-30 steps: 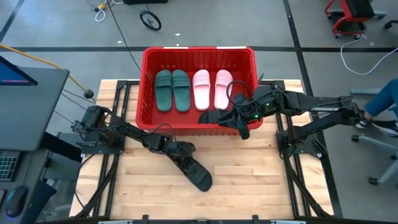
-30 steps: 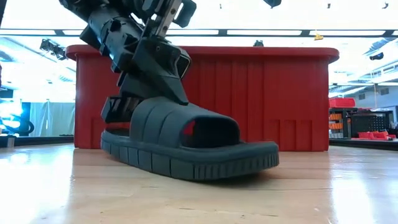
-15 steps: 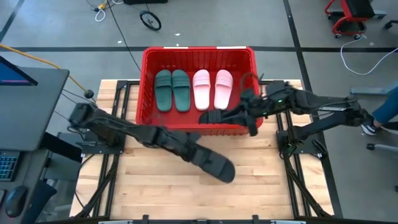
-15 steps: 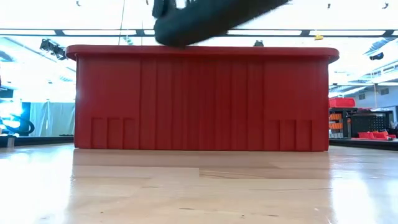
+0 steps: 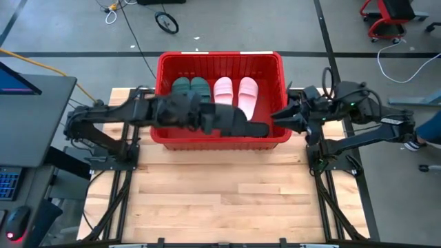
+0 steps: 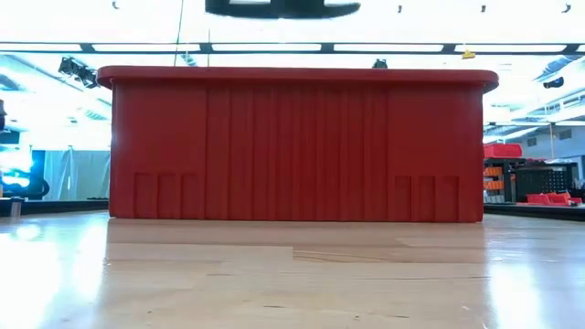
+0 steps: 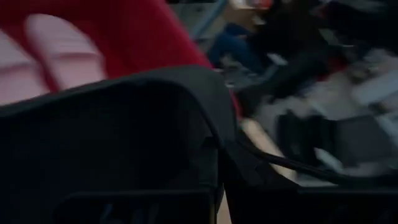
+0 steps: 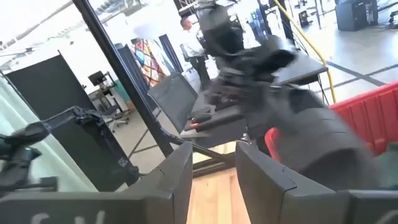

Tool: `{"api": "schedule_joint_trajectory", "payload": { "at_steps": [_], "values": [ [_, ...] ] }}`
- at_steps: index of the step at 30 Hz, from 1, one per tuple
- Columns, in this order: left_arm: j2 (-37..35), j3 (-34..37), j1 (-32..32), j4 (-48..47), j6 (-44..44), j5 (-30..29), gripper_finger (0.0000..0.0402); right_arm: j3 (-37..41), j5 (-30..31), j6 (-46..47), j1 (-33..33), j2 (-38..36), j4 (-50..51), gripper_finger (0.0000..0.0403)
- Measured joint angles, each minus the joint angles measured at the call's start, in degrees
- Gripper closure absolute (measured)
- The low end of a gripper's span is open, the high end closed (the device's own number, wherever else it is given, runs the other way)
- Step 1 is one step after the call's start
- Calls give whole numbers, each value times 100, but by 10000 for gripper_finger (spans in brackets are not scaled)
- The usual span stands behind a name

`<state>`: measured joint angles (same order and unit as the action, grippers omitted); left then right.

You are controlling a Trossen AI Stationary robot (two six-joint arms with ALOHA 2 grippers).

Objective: Pick and place slides into bin
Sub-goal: Put the black slipper into the red bin, then return to Home Position

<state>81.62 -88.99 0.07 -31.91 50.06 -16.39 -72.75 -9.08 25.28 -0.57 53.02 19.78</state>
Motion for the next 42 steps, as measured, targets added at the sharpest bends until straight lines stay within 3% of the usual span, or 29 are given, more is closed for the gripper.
{"api": "schedule_joint_trajectory", "payload": {
  "at_steps": [3,7,16,23,31,38,42],
  "values": [
    [-2,247,519,-342,89,240,392,-2,-11,0,1,-23,73,275],
    [13,1078,1052,-262,371,706,392,-2,-27,45,1,-19,340,275],
    [11,3031,1906,1397,1017,1624,392,-2,-26,-24,3,-16,552,275],
    [8,4144,2166,1637,1394,1743,368,-2,-26,-143,3,-16,552,275],
    [4,4330,2322,1524,978,1789,292,-2,-22,-589,-3,-16,552,275],
    [4,4149,2484,1380,933,1745,200,-2,-20,-586,-3,-16,552,275],
    [7,3847,2732,860,1239,1760,176,-2,-20,-586,-6,-16,552,275]
  ]
}}
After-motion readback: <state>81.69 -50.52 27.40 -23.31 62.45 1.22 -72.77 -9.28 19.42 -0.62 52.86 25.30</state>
